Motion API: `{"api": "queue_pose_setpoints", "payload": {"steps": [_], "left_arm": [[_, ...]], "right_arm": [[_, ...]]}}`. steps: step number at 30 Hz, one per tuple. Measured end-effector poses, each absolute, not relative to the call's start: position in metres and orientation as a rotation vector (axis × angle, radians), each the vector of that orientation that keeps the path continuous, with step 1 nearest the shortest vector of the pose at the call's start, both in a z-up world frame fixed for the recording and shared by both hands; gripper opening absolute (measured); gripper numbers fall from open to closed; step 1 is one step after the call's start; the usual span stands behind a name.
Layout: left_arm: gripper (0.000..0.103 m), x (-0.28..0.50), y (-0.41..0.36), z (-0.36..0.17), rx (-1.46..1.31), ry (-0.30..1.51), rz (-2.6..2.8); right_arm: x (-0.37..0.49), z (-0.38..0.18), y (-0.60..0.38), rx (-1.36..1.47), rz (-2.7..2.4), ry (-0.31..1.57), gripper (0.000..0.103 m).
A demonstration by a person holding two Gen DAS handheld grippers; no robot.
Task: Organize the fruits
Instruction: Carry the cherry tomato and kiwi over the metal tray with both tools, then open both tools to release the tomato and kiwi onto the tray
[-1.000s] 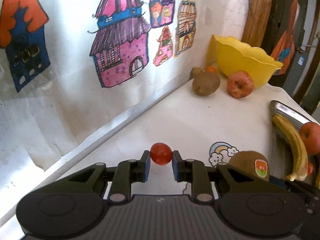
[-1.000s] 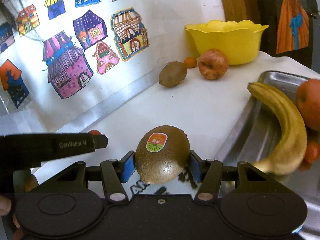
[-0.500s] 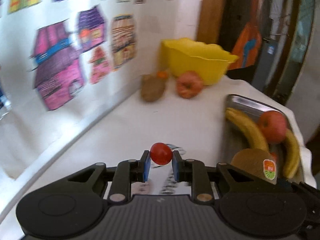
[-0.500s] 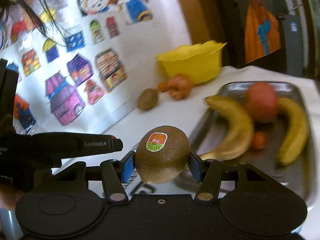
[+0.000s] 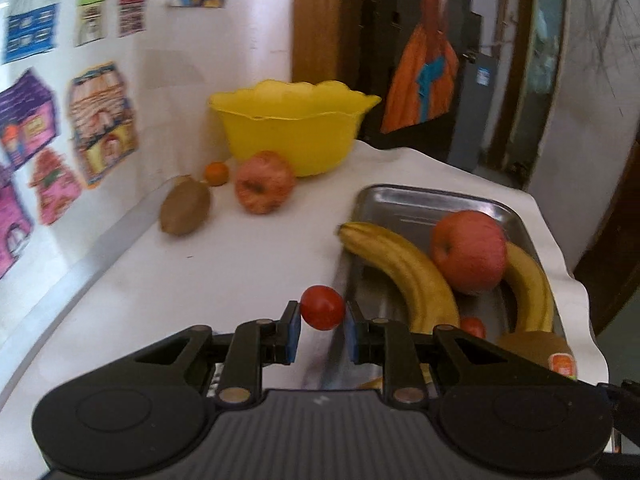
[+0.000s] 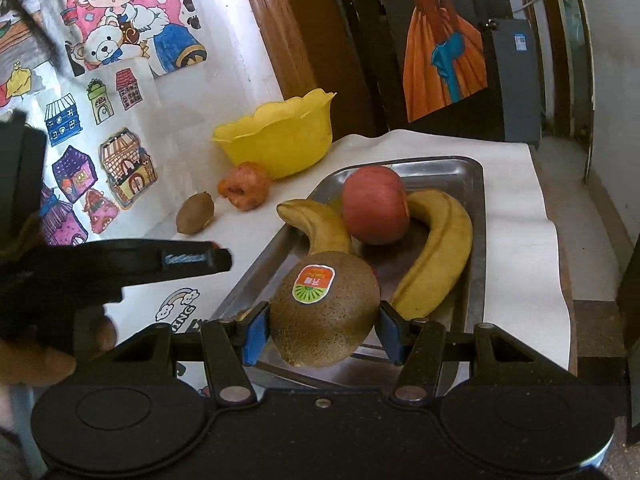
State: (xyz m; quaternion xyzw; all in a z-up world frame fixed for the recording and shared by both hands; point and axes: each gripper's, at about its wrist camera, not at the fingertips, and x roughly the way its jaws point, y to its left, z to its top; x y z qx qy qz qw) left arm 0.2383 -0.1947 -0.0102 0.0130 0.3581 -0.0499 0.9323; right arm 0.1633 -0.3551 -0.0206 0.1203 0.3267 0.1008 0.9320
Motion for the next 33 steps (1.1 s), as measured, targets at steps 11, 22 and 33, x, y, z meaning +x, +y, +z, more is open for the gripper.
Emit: {"api": "queue_pose_setpoints", "payload": {"steps": [11,22,33], "left_arm": [[0.025,0.246,-0.212,-0.026,0.062,0.79,-0.187],[0.026,0.246,-0.21,-0.032,0.071,0.817,-0.183],[0.068,0.236,-0.187,-0.017,0.015,0.781,-0.14]], "right_arm": [[0.172,-0.033,-0.354,0.246,0.217,0.717,0.058],[0.174,-0.039,-0.351,0.248,0.169,0.751,0.058],[0.162,-0.029,-0.343,0.23,0.102,0.719,0.074]]}}
